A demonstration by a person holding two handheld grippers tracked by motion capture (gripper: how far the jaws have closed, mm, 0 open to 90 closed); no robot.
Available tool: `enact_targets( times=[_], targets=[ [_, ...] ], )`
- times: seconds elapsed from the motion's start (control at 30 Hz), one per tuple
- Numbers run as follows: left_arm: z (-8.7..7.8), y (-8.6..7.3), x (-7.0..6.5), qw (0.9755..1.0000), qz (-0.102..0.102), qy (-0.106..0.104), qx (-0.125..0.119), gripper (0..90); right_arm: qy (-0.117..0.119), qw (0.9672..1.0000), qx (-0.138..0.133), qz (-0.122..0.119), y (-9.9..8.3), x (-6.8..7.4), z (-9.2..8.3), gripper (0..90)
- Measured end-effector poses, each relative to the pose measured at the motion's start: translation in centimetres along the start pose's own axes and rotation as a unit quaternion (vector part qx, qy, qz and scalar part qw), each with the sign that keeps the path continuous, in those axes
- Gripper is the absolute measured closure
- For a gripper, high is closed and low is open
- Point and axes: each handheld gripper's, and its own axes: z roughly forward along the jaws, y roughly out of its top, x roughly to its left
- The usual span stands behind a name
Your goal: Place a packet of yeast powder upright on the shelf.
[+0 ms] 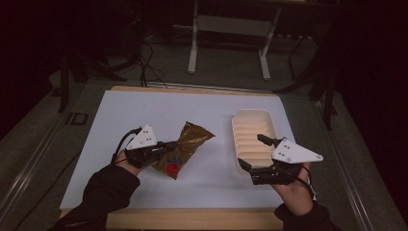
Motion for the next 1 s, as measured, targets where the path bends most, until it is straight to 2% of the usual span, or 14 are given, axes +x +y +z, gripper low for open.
enact_targets(
  times=[0.13, 0.27, 0.3, 0.5, 0.53, 0.6, 0.7, 0.73, 0.83, 0.87, 0.93, 1.0],
  targets=[
    [-0.1, -0.1, -0.5, 0.9999, 0.005, 0.002, -0.012, 90.0, -0.001, 1.0, 0.007, -0.003, 1.0, -0.3, 0.4, 9.7],
    [-0.1, -0.1, -0.7, 0.9999, 0.009, 0.001, -0.014, 90.0, 0.013, 0.9998, 0.017, -0.004, 2.3, -1.2, 1.1, 10.2],
    [-0.1, -0.2, -0.8, 0.9999, 0.008, -0.001, -0.015, 90.0, 0.018, 0.9995, 0.026, -0.004, 2.9, -1.6, 1.5, 13.1],
    [0.1, -0.3, -1.0, 0.9997, 0.006, -0.004, -0.023, 90.0, 0.036, 0.9989, 0.03, 0.003, 3.8, -2.2, 2.5, 14.0],
    [0.0, -0.3, -1.2, 0.9995, 0.009, -0.007, -0.028, 90.0, 0.062, 0.9972, 0.04, 0.004, 4.0, -2.3, 3.4, 15.6],
    [0.0, -0.3, -1.4, 0.9994, 0.015, -0.007, -0.031, 90.0, 0.083, 0.9952, 0.052, 0.0, 4.1, -2.2, 4.1, 17.3],
    [0.0, -0.3, -1.6, 0.9992, 0.021, -0.008, -0.034, 90.0, 0.096, 0.9935, 0.061, -0.007, 4.0, -2.0, 4.8, 19.0],
    [0.0, -0.3, -1.7, 0.9991, 0.022, -0.006, -0.036, 90.0, 0.11, 0.9915, 0.069, -0.005, 3.9, -2.0, 5.3, 19.2],
    [-0.1, -0.4, -1.9, 0.9985, 0.028, -0.008, -0.047, 90.0, 0.131, 0.9878, 0.084, -0.004, 3.6, -1.8, 6.3, 20.5],
    [-0.1, -0.4, -2.0, 0.9984, 0.029, -0.009, -0.047, 90.0, 0.143, 0.9857, 0.089, -0.004, 3.6, -1.7, 6.6, 22.7],
    [-0.1, -0.5, -2.1, 0.9981, 0.032, -0.01, -0.052, 90.0, 0.15, 0.9838, 0.097, -0.007, 3.6, -1.5, 7.1, 23.3],
    [0.1, -0.6, -2.3, 0.998, 0.039, -0.011, -0.049, 90.0, 0.166, 0.9803, 0.108, -0.007, 3.6, -1.4, 7.6, 26.1]
  ],
)
